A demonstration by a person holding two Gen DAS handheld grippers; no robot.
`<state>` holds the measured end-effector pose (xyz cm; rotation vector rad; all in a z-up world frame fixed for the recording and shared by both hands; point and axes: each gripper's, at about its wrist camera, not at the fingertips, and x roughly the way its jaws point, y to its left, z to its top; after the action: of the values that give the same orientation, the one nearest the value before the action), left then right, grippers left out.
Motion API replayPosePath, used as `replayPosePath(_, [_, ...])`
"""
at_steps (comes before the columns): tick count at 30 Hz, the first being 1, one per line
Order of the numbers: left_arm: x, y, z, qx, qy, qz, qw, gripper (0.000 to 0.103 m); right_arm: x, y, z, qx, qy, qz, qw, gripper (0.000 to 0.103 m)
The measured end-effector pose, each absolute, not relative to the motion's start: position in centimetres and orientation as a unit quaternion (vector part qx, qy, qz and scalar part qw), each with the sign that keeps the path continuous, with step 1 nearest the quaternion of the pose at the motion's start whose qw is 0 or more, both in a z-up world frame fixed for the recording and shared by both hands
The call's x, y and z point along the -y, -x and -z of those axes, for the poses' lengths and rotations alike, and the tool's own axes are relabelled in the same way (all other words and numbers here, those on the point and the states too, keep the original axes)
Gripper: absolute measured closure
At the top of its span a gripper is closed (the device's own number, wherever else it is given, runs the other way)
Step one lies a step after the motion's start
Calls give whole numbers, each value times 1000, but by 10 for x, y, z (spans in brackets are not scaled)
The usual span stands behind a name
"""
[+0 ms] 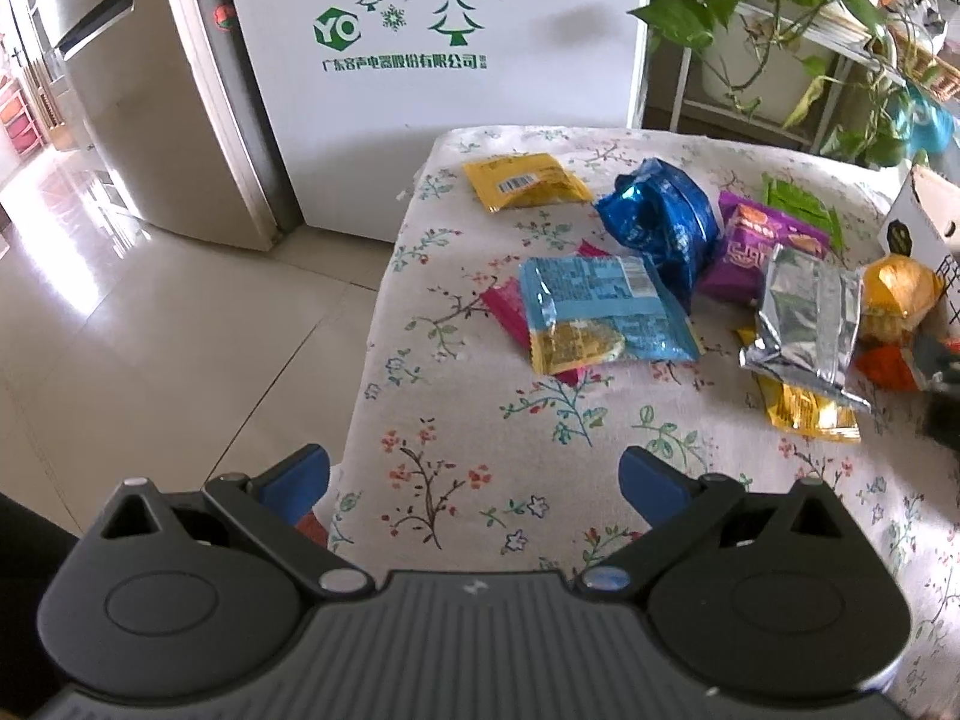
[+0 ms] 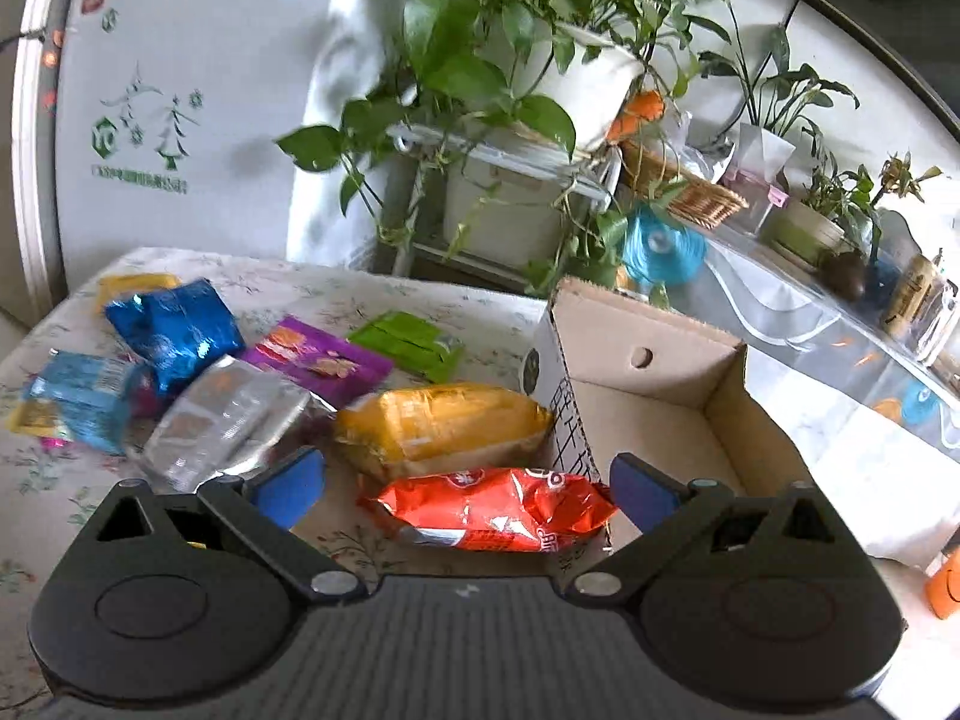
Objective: Organize snacks
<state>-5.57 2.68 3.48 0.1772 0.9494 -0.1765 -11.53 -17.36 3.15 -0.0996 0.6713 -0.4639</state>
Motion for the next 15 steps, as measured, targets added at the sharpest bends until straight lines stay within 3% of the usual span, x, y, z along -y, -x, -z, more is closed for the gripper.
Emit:
replayPosePath(8, [-26,54,-31,-460,-86,80,880,1,137,125,-19,-371,67,159,913,0])
replayPosePath(15, [-25,53,-28,-461,-89,77,880,1,132,123,-31,-347,47,148,925,0])
